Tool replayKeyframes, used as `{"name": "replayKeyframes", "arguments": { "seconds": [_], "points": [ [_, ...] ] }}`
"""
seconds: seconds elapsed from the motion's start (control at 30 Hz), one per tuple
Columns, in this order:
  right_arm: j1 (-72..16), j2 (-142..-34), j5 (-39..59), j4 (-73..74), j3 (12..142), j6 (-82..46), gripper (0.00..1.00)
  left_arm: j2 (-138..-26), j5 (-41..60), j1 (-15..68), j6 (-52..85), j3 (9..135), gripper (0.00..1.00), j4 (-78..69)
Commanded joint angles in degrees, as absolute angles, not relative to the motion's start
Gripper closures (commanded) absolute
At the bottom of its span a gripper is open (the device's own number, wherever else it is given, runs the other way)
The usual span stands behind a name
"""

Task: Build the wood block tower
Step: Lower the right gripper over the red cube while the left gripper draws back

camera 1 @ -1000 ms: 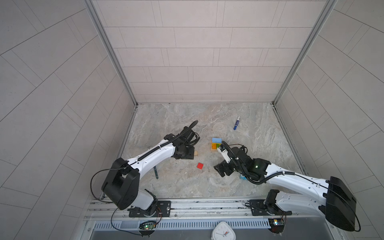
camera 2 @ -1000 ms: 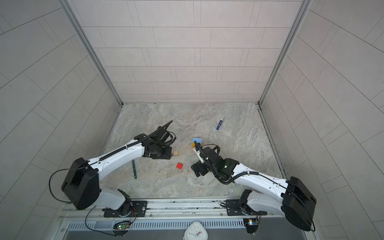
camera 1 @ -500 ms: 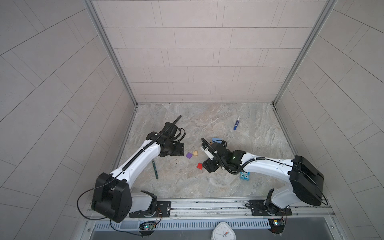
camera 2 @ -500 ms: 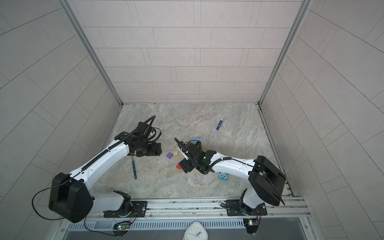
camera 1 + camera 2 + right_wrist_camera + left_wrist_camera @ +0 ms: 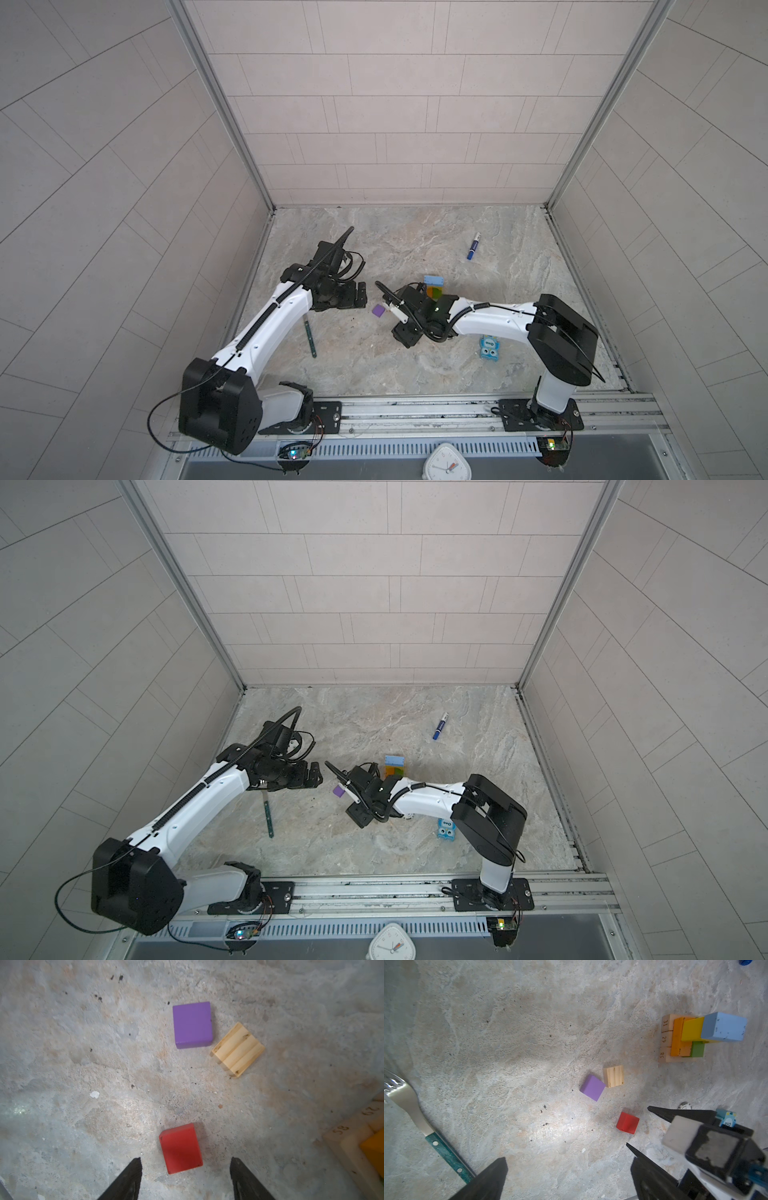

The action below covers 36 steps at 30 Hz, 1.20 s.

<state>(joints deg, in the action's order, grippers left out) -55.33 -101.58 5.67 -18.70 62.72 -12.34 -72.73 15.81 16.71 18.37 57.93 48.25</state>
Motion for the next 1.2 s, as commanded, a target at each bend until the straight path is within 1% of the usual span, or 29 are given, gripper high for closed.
{"name": "replayKeyframes", "arguments": {
  "seconds": [0.0, 0.1, 0.13, 0.2, 0.33, 0.37, 0.4, 0.43, 0.5, 0.67, 0.77, 1.17],
  "points": [
    [-55.77, -102.82, 5.45, -21.2, 64.32, -10.56, 0.34, -72.06, 16.6, 15.98, 17.93, 57.51, 0.0, 48.07],
    [-55.97, -104.34, 5.51, -21.59, 65.49, -9.98, 0.39, -71.48, 16.84, 15.56, 17.95, 57.35, 0.0, 47.82],
    [-55.97, -104.9, 5.54, -21.86, 65.94, -9.85, 0.46, -71.38, 16.95, 15.43, 17.94, 57.28, 0.0, 47.63],
    [-56.11, -105.79, 5.54, -22.61, 66.92, -9.5, 0.53, -71.26, 17.05, 15.05, 18.02, 57.24, 0.0, 47.48],
    [-56.4, -106.93, 4.97, -23.2, 67.92, -9.23, 0.52, -71.41, 18.09, 14.3, 17.93, 57.18, 0.0, 47.29],
    [-56.45, -106.96, 4.8, -23.29, 67.95, -9.23, 0.5, -71.52, 18.32, 14.11, 17.87, 57.21, 0.0, 47.27],
    [-56.52, -107.01, 4.66, -23.29, 67.86, -9.23, 0.44, -71.52, 18.52, 14.0, 17.88, 57.07, 0.0, 47.19],
    [-56.64, -106.97, 4.53, -23.33, 67.77, -9.23, 0.41, -71.63, 18.83, 13.92, 17.82, 57.12, 0.0, 47.2],
    [-56.6, -106.96, 4.4, -23.29, 67.73, -9.23, 0.4, -71.82, 19.19, 13.8, 17.58, 57.08, 0.0, 47.11],
    [-56.68, -107.31, 4.28, -23.25, 67.68, -9.05, 0.45, -72.02, 19.59, 13.72, 17.53, 56.98, 0.0, 47.02],
    [-56.69, -107.31, 4.13, -23.21, 67.82, -8.98, 0.51, -72.0, 19.59, 13.66, 17.57, 57.02, 0.01, 47.0],
    [-56.77, -107.98, 4.16, -23.42, 68.2, -8.79, 0.56, -71.81, 19.83, 13.54, 17.58, 56.71, 0.01, 46.91]
  ]
}}
